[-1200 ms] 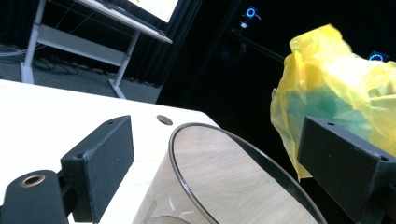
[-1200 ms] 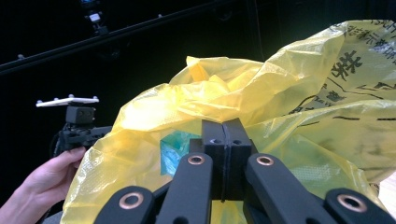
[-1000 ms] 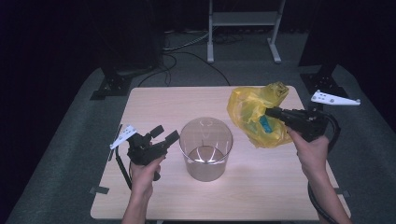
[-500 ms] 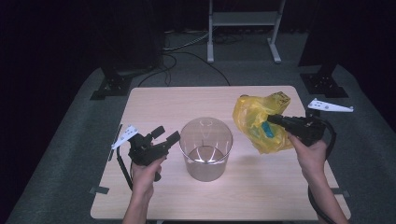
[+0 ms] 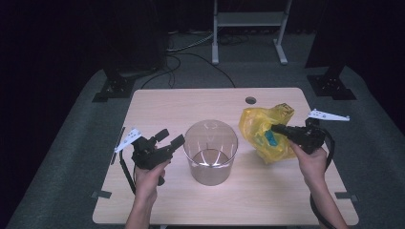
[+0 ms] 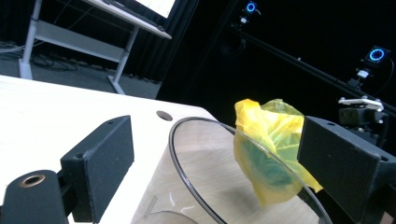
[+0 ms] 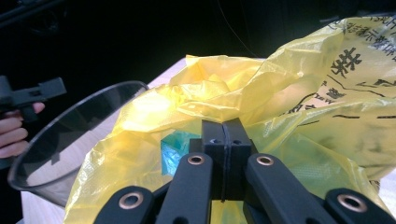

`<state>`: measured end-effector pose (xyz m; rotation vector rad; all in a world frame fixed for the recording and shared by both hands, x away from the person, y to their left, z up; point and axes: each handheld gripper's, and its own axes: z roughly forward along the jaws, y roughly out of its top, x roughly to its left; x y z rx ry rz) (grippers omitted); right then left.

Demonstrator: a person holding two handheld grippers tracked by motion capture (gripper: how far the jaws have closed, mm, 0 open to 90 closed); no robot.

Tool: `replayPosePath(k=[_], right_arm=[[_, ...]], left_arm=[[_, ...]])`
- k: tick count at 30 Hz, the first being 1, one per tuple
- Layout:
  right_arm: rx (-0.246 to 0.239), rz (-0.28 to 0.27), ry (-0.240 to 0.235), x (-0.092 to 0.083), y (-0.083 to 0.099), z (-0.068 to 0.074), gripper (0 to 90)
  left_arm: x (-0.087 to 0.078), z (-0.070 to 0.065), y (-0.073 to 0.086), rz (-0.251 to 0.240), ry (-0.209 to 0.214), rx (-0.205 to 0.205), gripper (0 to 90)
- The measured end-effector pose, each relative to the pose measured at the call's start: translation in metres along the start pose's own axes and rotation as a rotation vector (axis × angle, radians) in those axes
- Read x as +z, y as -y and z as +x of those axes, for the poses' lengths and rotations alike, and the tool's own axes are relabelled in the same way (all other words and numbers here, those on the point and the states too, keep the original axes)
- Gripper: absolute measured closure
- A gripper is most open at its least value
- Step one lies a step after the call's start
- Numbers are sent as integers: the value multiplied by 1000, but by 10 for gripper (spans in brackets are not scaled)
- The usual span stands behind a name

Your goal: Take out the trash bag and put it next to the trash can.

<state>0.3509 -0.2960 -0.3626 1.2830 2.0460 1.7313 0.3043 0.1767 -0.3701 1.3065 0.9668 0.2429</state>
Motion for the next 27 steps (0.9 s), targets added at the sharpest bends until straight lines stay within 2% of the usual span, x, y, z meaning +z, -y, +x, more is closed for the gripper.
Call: replayPosePath(k=[14, 27], right_arm=[[31, 44, 29, 21, 17, -13, 900], [37, 62, 27, 47, 20, -12, 900]], left_arm=[[1, 0, 1, 5, 1, -1, 96], [0, 0, -1, -1, 2, 1, 96]])
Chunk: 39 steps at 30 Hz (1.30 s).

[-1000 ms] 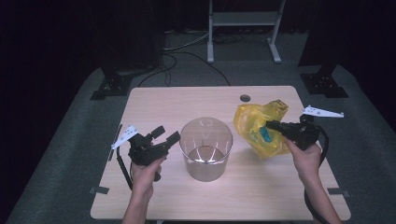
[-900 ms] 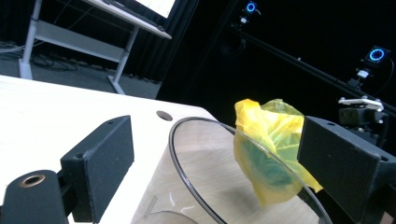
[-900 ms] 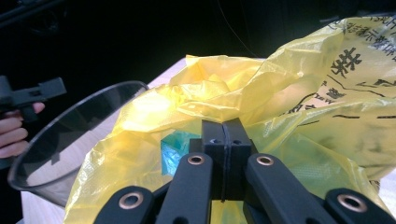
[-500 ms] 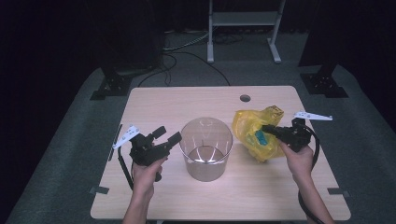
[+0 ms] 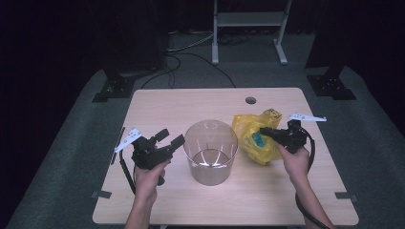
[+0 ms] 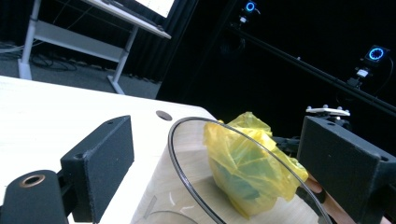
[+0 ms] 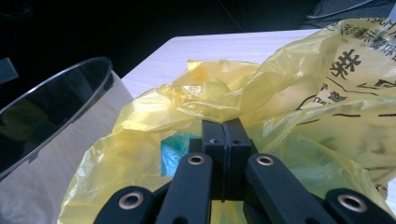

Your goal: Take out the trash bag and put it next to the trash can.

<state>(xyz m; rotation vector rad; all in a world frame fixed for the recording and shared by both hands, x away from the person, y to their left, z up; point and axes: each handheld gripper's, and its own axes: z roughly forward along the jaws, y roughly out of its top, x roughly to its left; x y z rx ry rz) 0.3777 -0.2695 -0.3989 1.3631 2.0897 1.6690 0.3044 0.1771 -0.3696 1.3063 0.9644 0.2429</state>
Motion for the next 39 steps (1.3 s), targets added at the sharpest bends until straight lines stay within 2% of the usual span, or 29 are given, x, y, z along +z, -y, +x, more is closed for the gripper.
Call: replayPosePath(k=[15, 21, 29, 39], right_arm=[[26, 17, 17, 21, 4, -6, 889], [36, 19, 12, 19, 6, -7, 773], [37, -14, 11, 5, 1, -7, 630], [7, -43, 13, -16, -4, -5, 448]], left_arm=[[1, 0, 1, 3, 7, -7, 96], [0, 0, 1, 3, 7, -7, 96], [2, 0, 3, 9, 7, -7, 96], [3, -1, 3, 9, 7, -5, 96]])
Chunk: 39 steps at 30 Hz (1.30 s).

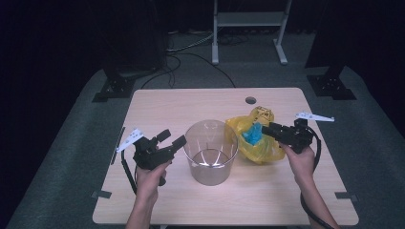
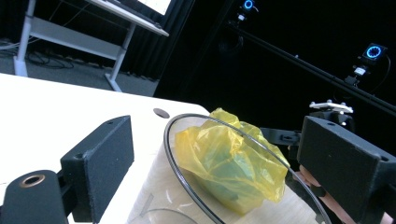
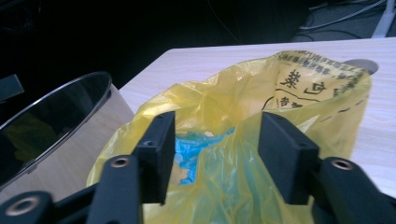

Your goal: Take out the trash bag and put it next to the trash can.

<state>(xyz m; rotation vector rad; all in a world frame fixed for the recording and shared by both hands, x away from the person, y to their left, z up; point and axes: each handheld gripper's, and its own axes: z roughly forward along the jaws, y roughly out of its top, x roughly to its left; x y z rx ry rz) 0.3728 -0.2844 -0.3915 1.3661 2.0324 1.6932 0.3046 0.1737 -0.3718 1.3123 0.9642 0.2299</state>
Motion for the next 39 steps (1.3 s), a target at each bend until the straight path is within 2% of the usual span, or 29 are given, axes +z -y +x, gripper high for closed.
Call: replayPosePath(k=[7, 17, 25, 39], right_arm=[[-18, 11, -1, -15, 3, -1, 389], [-51, 47, 13, -28, 20, -1, 349], [-40, 37, 13, -41, 32, -4, 342], [-45, 24, 2, -54, 48, 1, 330]], left_arm=[[0, 0, 0, 5, 0, 3, 90], [0, -1, 1, 3, 2, 2, 90], [3, -1, 2, 11, 3, -1, 90], [4, -2, 2, 10, 7, 3, 90]])
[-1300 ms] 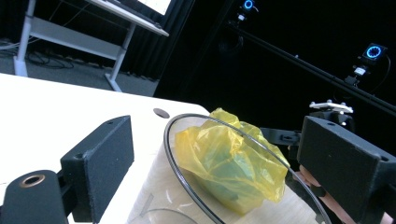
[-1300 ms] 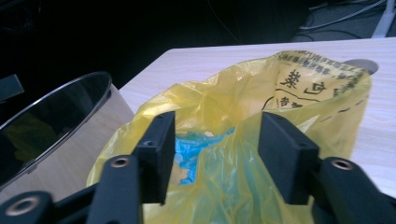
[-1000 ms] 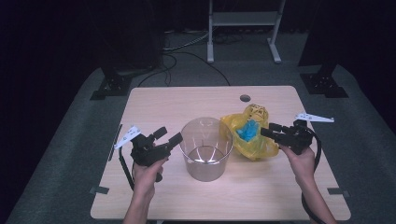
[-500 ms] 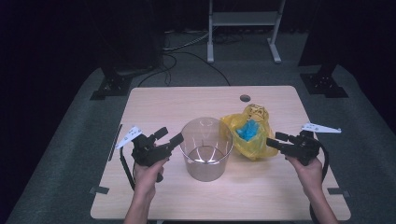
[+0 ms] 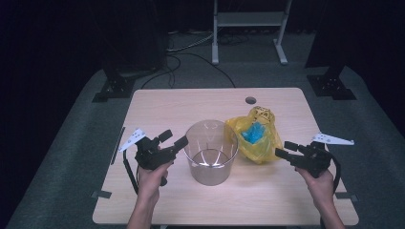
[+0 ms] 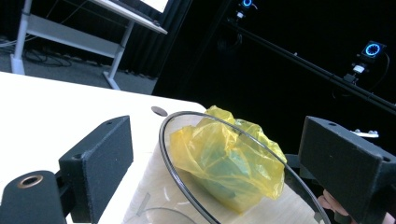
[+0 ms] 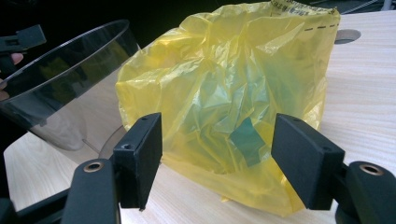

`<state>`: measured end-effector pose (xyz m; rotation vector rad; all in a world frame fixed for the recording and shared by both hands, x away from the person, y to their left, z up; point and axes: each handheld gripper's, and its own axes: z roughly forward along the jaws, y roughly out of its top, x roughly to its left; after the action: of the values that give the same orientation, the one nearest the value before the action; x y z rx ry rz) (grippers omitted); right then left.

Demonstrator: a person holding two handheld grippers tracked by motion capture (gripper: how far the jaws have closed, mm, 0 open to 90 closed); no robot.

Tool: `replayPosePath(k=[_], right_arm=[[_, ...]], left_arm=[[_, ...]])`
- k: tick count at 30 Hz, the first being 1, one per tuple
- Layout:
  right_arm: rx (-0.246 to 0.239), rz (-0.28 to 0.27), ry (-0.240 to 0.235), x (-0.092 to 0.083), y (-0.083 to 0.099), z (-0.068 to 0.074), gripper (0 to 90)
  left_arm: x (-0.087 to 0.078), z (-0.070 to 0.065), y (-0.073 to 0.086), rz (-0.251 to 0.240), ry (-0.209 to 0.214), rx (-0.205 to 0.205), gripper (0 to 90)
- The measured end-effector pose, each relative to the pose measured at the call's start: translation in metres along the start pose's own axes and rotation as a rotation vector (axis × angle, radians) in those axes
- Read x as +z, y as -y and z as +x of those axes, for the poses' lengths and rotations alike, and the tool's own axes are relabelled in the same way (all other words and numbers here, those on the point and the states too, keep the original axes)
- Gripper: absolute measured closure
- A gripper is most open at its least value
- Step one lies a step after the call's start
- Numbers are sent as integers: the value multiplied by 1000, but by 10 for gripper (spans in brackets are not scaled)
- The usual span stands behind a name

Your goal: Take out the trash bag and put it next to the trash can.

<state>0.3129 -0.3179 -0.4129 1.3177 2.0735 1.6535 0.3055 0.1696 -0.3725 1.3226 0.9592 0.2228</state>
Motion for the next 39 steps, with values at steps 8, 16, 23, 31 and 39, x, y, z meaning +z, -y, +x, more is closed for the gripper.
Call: replayPosePath(k=[8, 16, 23, 31, 39], right_arm=[[10, -9, -4, -5, 7, 0, 330], [21, -9, 0, -10, 15, -2, 329], [34, -13, 11, -17, 25, -6, 329], [51, -20, 18, -24, 35, -9, 325], [78, -41, 12, -29, 47, -12, 320]], left_arm=[[0, 0, 0, 0, 0, 0, 90], [1, 0, 0, 0, 1, -3, 90], [1, 0, 0, 2, 0, -2, 90], [1, 0, 0, 1, 1, -2, 90], [2, 0, 0, 2, 3, 0, 90]])
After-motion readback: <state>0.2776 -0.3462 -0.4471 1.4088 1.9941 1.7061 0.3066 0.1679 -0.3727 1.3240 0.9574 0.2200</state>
